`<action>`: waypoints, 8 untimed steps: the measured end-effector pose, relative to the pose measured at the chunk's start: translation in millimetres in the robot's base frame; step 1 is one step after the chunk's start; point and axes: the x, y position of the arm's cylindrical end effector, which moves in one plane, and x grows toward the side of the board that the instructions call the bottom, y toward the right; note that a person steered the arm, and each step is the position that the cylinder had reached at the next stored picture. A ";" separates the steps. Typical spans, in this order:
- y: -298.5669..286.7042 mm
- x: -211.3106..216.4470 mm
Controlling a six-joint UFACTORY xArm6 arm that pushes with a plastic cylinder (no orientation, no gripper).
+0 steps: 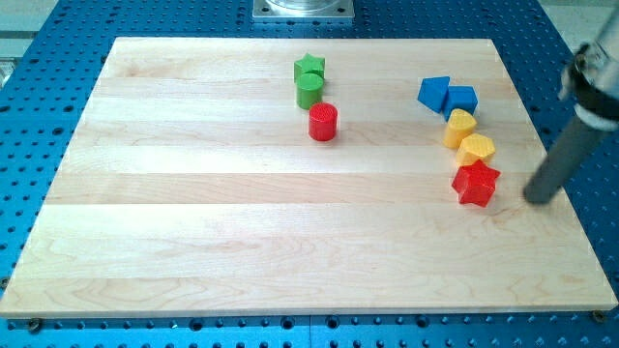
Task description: Place the red star into the red circle
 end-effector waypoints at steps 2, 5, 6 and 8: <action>-119.7 3.6; -62.3 74.0; -142.7 69.3; -101.8 87.8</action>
